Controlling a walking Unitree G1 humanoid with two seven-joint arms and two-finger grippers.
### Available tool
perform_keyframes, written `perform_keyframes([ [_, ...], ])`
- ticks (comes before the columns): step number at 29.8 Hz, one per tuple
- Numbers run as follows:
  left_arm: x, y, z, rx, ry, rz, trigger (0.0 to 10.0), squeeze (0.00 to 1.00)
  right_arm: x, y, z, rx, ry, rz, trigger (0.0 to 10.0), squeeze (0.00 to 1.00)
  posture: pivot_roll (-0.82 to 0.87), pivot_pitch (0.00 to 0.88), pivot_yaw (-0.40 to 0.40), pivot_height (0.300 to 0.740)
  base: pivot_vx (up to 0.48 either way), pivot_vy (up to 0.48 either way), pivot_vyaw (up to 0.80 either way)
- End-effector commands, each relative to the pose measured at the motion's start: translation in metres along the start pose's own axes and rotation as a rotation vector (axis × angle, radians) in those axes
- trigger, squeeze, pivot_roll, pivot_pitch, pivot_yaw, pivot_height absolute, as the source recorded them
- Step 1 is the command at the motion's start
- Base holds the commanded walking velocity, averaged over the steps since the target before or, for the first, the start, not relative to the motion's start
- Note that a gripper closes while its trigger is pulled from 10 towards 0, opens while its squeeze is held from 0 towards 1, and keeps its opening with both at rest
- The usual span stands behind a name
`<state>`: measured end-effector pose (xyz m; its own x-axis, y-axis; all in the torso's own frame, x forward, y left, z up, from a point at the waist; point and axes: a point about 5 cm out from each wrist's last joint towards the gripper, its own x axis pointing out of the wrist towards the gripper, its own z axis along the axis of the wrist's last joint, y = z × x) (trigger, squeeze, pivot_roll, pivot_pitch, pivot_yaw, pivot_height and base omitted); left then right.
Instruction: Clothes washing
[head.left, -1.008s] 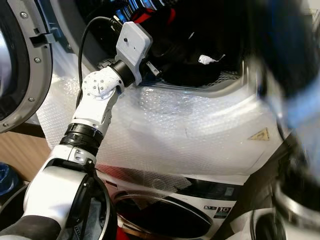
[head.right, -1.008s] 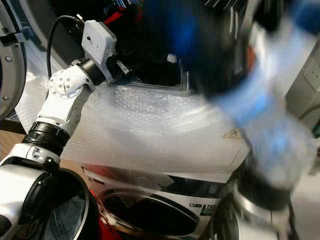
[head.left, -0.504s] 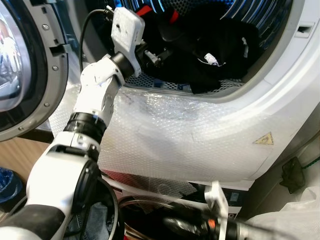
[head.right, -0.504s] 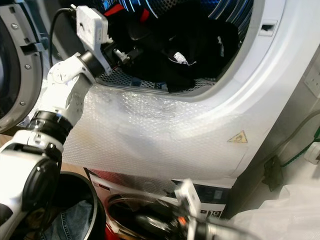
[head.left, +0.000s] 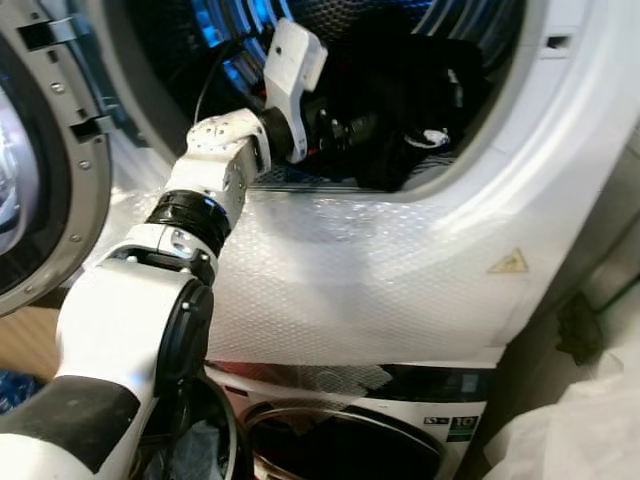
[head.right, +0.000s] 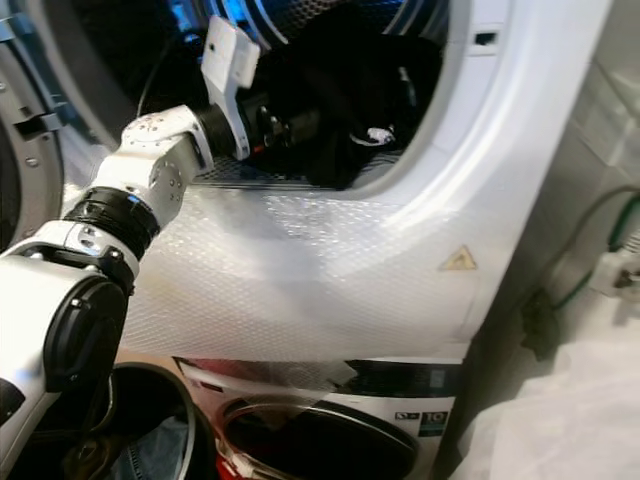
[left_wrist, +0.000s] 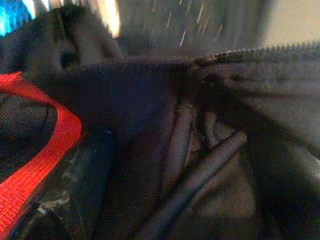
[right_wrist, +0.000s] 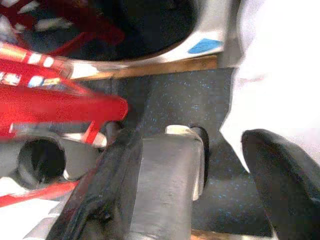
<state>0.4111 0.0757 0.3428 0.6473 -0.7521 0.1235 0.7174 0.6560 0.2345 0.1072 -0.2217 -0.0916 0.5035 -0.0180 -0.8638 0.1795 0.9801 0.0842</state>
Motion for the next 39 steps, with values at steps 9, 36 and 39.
perform_keyframes([
  [9, -0.006, 0.008, -0.029, 0.05, 0.245, 0.139, 10.0, 0.0, -0.003, -0.001, -0.03, 0.052, 0.041, -0.047, 10.0, 0.0, -0.29, 0.0, 0.206, 0.74, 0.0, 0.0, 0.0],
  [36, -0.006, 0.008, -0.029, 0.05, 0.245, 0.139, 10.0, 0.0, -0.003, -0.001, -0.03, 0.052, 0.041, -0.047, 10.0, 0.0, -0.29, 0.0, 0.206, 0.74, 0.0, 0.0, 0.0],
  [39, -0.029, 0.049, 0.011, 0.155, 0.094, 0.463, 10.0, 0.0, -0.011, -0.026, -0.042, 0.1, 0.023, -0.147, 10.0, 0.0, -0.36, 0.0, 0.168, 0.74, 0.0, 0.0, 0.0],
])
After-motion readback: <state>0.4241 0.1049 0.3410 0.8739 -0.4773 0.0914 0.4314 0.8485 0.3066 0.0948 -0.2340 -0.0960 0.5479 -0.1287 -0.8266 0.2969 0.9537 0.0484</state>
